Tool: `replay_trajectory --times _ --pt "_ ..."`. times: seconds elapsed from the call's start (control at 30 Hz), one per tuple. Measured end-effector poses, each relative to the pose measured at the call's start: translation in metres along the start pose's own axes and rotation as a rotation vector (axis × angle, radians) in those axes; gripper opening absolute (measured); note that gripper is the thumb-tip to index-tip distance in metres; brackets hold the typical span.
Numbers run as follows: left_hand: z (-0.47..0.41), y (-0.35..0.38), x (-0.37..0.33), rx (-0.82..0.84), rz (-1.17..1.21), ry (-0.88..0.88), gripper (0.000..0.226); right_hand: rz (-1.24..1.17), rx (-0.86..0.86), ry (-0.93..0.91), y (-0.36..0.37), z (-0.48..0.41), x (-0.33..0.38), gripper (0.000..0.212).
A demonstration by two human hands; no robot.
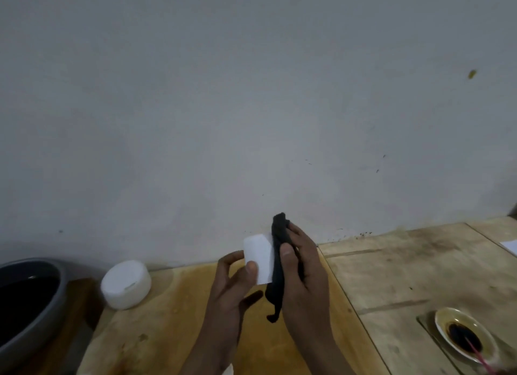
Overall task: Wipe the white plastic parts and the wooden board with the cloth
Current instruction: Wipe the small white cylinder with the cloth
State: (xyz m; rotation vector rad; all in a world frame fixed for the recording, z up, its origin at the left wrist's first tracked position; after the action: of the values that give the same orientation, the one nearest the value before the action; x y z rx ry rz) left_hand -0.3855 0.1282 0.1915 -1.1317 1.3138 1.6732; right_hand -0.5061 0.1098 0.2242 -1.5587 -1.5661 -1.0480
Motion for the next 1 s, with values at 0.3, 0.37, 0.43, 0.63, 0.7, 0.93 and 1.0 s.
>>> replay_trajectory --times 0.3,0.37,0.43,0.63,0.7,0.93,1.0 --pt "-0.005 0.051 -0.024 -0.042 -0.148 0.221 0.052 0.045 0.193 -0.213 -0.011 -0.032 0.016 0.041" --pt "-0.007 0.056 -0.024 -0.063 -0.084 0.203 0.048 0.015 0.239 -0.189 -0.014 -0.038 0.018 0.043" --pt "-0.010 0.057 -0.023 -0.094 -0.041 0.190 0.049 -0.069 0.254 -0.090 -0.018 -0.042 0.015 0.040" --pt "-0.022 0.060 -0.029 -0.067 -0.056 0.205 0.052 -0.301 0.133 0.185 -0.032 -0.062 0.014 0.031" --pt "-0.026 0.063 -0.032 -0.094 -0.149 0.263 0.046 -0.267 0.114 0.108 -0.030 -0.061 0.015 0.030" --pt "-0.026 0.081 -0.042 -0.151 -0.313 0.386 0.054 -0.085 0.083 -0.188 -0.022 -0.060 0.016 0.045" --pt "-0.031 0.075 -0.039 -0.141 -0.264 0.346 0.052 -0.157 0.099 -0.100 -0.024 -0.064 0.013 0.038"
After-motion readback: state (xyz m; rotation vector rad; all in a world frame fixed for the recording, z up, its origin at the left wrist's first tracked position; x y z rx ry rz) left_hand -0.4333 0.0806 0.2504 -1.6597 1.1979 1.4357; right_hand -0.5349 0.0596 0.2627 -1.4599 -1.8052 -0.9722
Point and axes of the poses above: each hand's wrist, its own z-axis away from the middle knuckle, its own y-axis out of the palm, x = y × z, the point moved 2 cm from there along -z, towards the middle knuckle, and after that the axes turned 4 degrees about -z, right-handed, at the moved point
